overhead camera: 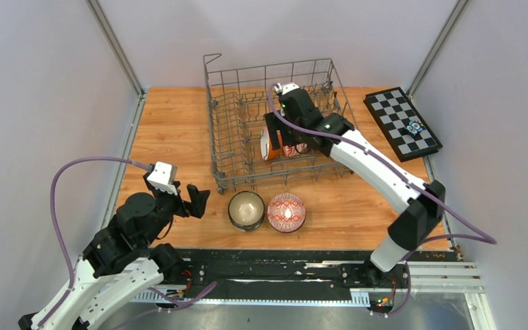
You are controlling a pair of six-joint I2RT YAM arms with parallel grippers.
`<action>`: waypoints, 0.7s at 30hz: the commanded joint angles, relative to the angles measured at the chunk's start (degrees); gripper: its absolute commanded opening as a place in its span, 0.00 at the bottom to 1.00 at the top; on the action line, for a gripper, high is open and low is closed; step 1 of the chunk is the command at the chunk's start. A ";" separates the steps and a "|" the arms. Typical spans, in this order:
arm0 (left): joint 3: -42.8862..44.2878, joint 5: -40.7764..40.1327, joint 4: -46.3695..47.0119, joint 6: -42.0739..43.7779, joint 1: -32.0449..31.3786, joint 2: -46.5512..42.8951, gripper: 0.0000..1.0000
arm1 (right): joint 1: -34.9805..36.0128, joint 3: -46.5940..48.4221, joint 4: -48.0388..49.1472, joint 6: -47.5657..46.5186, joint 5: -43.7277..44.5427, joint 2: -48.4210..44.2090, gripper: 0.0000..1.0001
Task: Load the bowls into the dish rack
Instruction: Place the bowl in the dish rack.
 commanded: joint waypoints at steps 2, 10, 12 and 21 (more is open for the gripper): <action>-0.60 0.81 0.20 0.35 0.23 0.86 1.00 | 0.78 -7.09 1.03 1.56 2.26 -10.50 0.79; -0.52 2.27 0.75 0.63 0.28 1.35 1.00 | 0.83 -18.48 0.90 2.79 3.25 -25.61 0.76; -0.45 3.09 1.23 0.65 0.28 1.32 1.00 | 0.84 -21.12 0.40 3.31 2.92 -29.40 0.75; 2.00 6.75 1.30 -1.58 0.26 4.37 1.00 | 0.78 -30.94 -2.47 4.93 0.29 -42.34 0.66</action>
